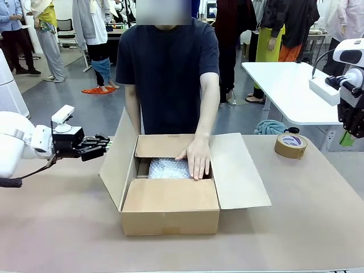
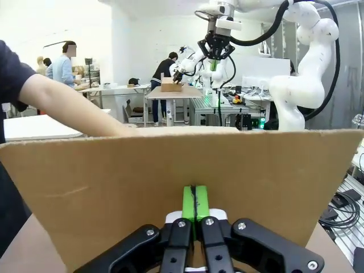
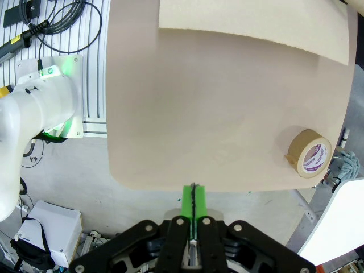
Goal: Wrap the clocks to prevent damage.
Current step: Push the right (or left) flap of the Package Box to close it.
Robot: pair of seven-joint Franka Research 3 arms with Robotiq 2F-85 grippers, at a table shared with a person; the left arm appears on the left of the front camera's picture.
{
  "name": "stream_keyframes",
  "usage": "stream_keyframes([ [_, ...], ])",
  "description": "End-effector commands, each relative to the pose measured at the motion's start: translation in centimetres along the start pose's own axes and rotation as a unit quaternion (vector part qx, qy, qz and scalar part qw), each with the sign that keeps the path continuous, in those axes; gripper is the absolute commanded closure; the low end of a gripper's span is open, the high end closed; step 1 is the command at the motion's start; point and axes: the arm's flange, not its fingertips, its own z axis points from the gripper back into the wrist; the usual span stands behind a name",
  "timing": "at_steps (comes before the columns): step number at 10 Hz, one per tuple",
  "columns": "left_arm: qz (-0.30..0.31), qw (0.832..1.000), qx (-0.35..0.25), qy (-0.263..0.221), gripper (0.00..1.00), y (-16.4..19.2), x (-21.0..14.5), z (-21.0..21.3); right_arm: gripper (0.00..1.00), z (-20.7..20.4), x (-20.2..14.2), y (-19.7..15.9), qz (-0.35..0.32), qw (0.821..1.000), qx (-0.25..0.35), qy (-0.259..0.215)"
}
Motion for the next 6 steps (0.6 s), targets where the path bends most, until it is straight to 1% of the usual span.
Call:
stream_keyframes([
  [1, -0.016, 1.000, 0.002, 0.009, 1.00, 0.6, -0.6, -1.5, 0.99, -0.2, 0.0, 0.0, 0.008, 1.000, 0.001, -0.010],
  [4, -0.014, 1.000, 0.000, 0.021, 1.00, 2.1, -0.8, -4.3, 0.99, -0.2, 0.0, 0.0, 0.008, 1.000, 0.001, -0.010],
  [6, -0.014, 0.999, -0.001, 0.041, 1.00, 3.3, -1.1, -5.7, 0.99, -0.2, 0.0, 0.0, 0.008, 1.000, 0.001, -0.010],
])
